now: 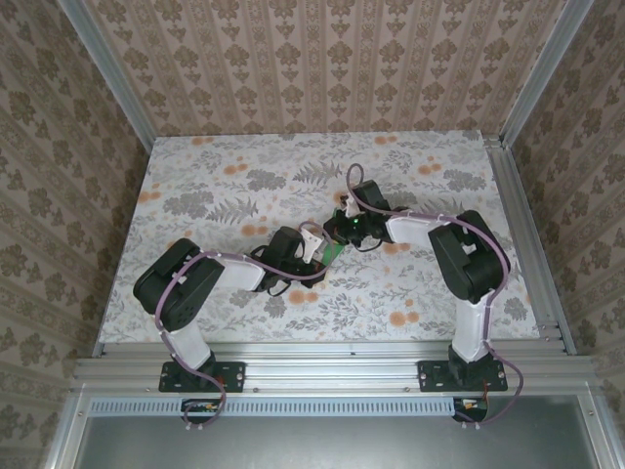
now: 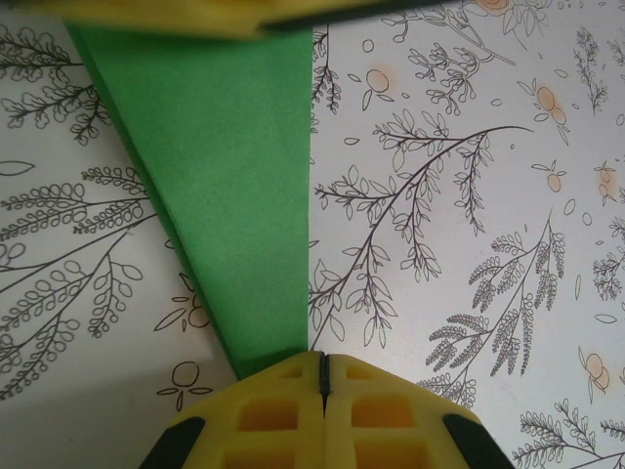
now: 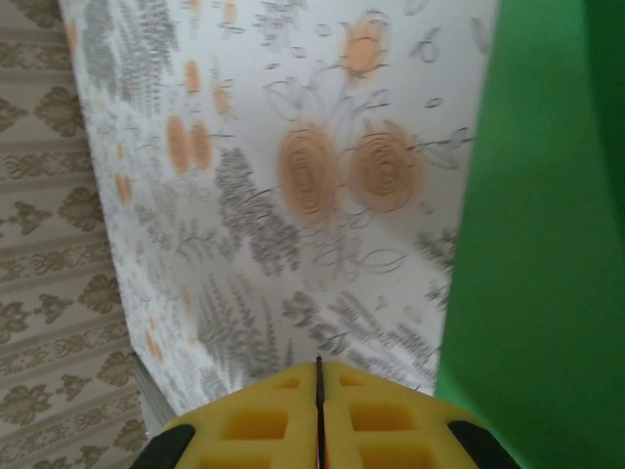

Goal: Fold a paper plane with a square sheet of paper (pick it up from the middle)

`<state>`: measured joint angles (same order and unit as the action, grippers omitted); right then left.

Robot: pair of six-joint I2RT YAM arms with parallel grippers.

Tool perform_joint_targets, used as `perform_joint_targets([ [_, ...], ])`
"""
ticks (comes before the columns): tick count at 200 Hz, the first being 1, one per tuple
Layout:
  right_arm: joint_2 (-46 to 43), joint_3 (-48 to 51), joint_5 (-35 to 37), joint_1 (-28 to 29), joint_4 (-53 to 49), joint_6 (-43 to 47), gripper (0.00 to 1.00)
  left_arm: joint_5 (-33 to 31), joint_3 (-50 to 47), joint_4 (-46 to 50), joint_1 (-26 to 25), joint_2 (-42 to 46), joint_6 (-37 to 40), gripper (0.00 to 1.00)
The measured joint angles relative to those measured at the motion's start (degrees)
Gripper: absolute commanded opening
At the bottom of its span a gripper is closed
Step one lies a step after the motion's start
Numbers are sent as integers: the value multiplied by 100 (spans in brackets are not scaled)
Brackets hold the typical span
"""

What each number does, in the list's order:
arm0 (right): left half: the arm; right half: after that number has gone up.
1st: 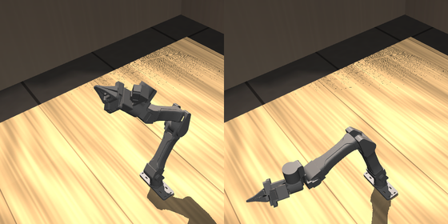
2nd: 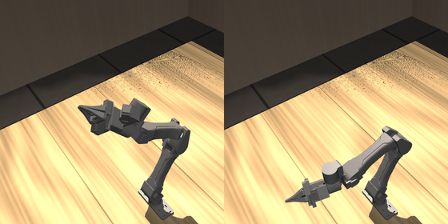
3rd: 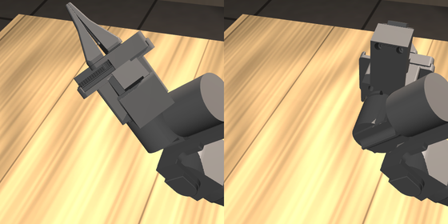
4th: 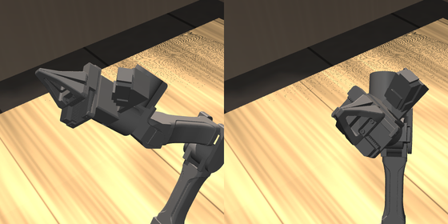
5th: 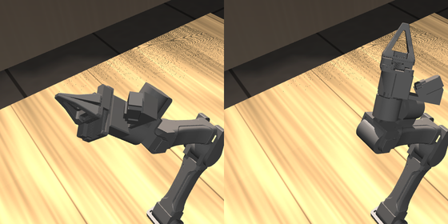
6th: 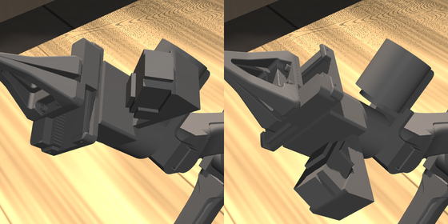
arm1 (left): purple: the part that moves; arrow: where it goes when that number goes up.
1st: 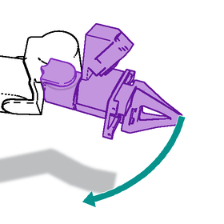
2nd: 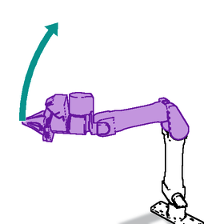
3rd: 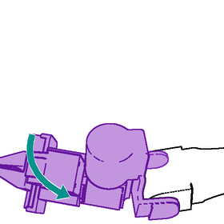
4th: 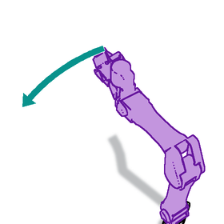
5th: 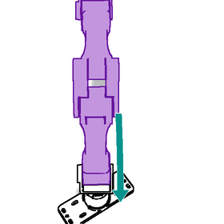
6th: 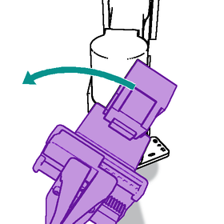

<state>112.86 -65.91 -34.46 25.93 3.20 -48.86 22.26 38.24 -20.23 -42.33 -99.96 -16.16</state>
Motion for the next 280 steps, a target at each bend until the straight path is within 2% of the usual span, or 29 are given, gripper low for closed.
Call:
perform_joint_targets([
  [77,855,-863,535,-133,-590,376,10,0,-39,-2,-44,33,0,0],
  [154,1285,-1523,116,-483,-1012,546,10,2,-33,0,-46,28,0,0],
  [221,1735,-2297,177,-831,-1182,584,10,-2,-33,2,-55,26,0,0],
  [263,1749,-2402,361,-951,-1272,719,12,17,-26,7,-61,26,-4,0],
  [280,1687,-2389,411,-975,-1335,813,14,68,24,98,-120,28,-11,3],
])
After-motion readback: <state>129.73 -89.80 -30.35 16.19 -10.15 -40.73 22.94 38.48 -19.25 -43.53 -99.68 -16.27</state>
